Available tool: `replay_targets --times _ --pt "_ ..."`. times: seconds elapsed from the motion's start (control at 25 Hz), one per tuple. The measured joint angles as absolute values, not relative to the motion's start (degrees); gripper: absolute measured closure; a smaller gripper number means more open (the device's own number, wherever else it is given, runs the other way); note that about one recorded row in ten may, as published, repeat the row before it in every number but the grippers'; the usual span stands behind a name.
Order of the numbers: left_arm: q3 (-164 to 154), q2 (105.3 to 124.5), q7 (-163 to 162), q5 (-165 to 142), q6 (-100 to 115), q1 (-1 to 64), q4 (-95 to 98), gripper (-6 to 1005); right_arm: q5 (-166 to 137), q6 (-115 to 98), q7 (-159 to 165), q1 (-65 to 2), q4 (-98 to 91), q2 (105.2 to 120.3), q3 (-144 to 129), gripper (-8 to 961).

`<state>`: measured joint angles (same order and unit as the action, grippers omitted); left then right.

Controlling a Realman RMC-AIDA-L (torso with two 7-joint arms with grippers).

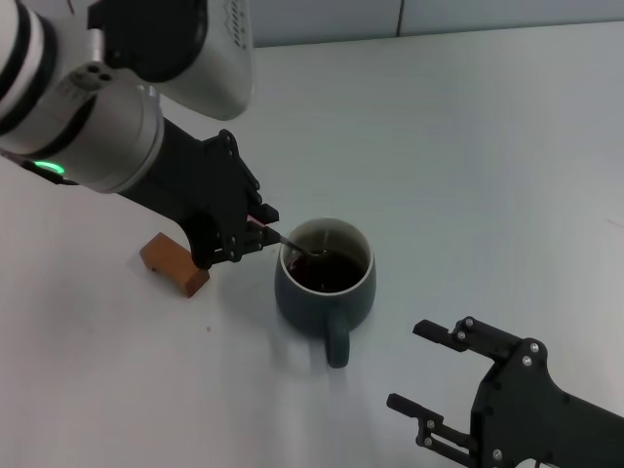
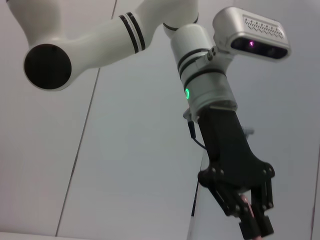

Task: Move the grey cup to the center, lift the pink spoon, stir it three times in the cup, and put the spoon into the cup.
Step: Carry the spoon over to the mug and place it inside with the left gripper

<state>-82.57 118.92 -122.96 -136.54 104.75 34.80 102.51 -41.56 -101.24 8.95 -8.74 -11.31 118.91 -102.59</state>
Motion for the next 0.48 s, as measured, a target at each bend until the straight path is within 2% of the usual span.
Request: replay_targets --times 0.48 --pt "-89.64 119.08 -121.46 -142.57 98.0 38.7 93.22 872 -41.67 -101.24 9.0 -8.77 -11.16 118.92 -102.9 324"
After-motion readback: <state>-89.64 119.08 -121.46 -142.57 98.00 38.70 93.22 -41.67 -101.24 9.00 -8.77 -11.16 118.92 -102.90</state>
